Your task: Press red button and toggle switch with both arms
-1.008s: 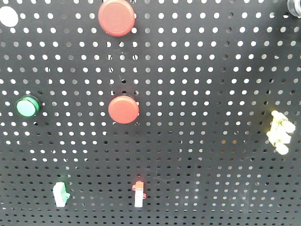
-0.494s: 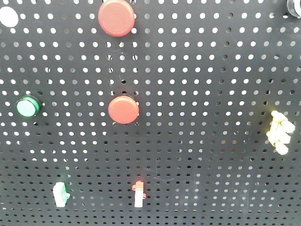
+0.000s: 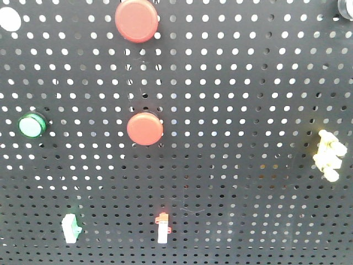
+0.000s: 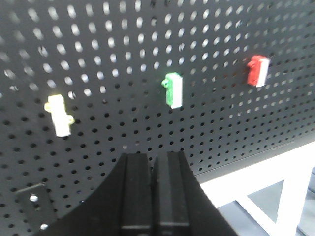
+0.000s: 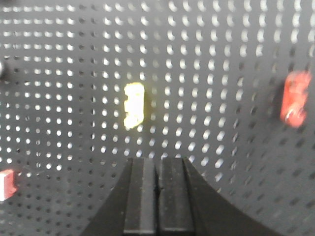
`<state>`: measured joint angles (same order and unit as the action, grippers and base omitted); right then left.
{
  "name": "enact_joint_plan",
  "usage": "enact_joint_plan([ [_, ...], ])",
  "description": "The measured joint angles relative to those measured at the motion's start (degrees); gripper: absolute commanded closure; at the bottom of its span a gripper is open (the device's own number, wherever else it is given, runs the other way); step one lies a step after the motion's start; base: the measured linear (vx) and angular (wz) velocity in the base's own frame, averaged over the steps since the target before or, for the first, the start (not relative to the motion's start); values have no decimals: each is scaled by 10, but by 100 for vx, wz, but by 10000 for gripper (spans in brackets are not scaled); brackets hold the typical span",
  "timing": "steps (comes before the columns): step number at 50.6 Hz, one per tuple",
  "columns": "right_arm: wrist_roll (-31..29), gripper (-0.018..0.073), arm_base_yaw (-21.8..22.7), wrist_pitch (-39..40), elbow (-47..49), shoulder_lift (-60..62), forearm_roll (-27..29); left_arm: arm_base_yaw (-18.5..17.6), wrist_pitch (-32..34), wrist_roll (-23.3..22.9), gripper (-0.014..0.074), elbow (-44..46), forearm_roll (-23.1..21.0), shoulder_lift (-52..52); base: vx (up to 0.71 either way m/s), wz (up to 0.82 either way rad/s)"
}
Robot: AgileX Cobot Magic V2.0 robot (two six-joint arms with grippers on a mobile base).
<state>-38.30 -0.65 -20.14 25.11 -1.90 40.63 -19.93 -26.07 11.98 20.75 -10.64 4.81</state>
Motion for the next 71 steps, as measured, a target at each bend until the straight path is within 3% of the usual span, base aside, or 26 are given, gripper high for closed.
enact_joint_plan([
  [30, 0, 562, 0, -9, 0, -10, 8, 1, 18, 0, 594, -11, -2, 12, 0, 0],
  [39, 0, 562, 0, -9, 0, -10, 8, 61, 55, 0, 594, -81, 40, -20, 0, 0],
  [48, 0, 562, 0, -9, 0, -10, 8, 124, 147, -29, 594, -207, 64, -52, 0, 0],
  [56, 0, 562, 0, -9, 0, -10, 8, 130, 185, -77, 594, -223, 80, -54, 0, 0],
  [71, 0, 562, 0, -9, 0, -10, 8, 130, 191, -85, 594, -223, 89, -55, 0, 0],
])
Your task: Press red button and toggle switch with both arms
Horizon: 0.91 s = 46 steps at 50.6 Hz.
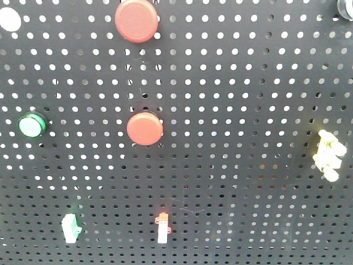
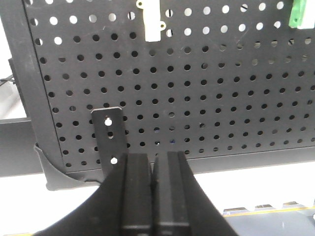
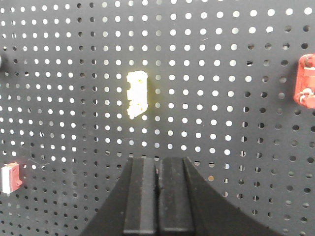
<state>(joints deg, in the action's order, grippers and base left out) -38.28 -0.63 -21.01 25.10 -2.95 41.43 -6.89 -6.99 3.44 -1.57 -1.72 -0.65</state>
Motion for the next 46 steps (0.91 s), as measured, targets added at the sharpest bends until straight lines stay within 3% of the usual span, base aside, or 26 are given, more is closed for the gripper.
enact_joint_plan([
  [33, 1, 562, 1, 1, -4, 0, -14, 0, 1, 0, 594, 0, 0, 0, 0, 0],
  [38, 51, 562, 1, 2, -23, 0, -79, 0, 1, 0, 594, 0, 0, 0, 0, 0],
  [46, 282, 562, 1, 32, -108, 0, -296, 0, 1, 0, 594, 0, 0, 0, 0, 0],
])
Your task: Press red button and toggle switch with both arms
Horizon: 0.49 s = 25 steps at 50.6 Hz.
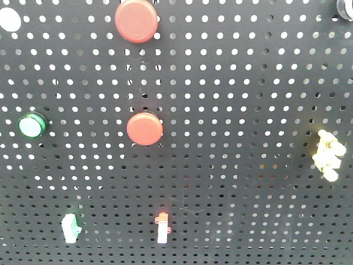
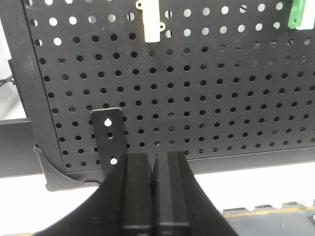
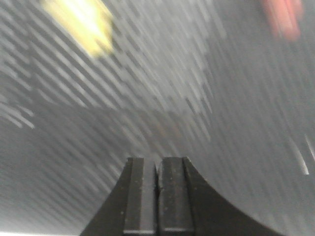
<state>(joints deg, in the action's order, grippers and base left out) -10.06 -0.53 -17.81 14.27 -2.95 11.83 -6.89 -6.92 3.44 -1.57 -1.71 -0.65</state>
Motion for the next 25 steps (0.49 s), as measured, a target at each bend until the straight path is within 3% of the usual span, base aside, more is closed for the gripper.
enact_joint_plan([
  [3, 75, 562, 0, 29, -43, -1, -75, 0, 0, 0, 594, 0, 0, 0, 0, 0],
  [8, 136, 562, 0, 91, -114, 0, -138, 0, 0, 0, 594, 0, 0, 0, 0, 0],
  [25, 147, 562, 0, 142, -160, 35, -142, 0, 0, 0, 594, 0, 0, 0, 0, 0],
])
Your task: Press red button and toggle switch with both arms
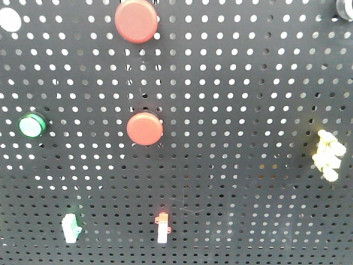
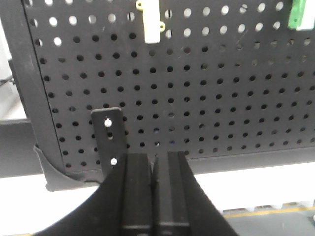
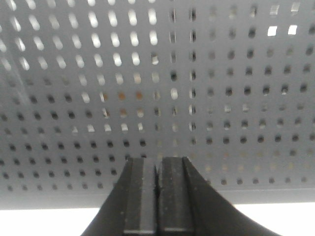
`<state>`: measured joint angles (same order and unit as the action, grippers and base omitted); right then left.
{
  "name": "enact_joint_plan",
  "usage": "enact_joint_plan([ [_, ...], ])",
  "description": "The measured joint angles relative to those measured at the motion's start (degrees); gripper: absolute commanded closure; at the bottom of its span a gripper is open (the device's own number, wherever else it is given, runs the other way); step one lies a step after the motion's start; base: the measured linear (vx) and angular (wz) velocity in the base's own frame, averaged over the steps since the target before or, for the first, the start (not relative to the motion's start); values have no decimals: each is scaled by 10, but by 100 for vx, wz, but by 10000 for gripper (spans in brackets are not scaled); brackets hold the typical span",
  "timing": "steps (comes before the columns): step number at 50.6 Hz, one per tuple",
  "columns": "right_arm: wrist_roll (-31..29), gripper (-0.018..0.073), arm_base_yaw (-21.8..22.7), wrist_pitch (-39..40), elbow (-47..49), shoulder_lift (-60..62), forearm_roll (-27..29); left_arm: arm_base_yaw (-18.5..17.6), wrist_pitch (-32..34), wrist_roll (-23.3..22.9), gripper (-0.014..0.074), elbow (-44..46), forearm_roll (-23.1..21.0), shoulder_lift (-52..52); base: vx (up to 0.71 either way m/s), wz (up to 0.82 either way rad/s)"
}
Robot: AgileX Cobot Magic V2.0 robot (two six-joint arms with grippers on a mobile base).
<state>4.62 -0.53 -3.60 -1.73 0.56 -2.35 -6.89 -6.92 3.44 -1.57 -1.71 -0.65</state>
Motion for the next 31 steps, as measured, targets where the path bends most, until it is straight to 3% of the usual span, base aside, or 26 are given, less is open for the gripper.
enact_joint_plan([
  [31, 2, 562, 0, 1, 0, 0, 2, 0, 0, 0, 594, 0, 0, 0, 0, 0],
])
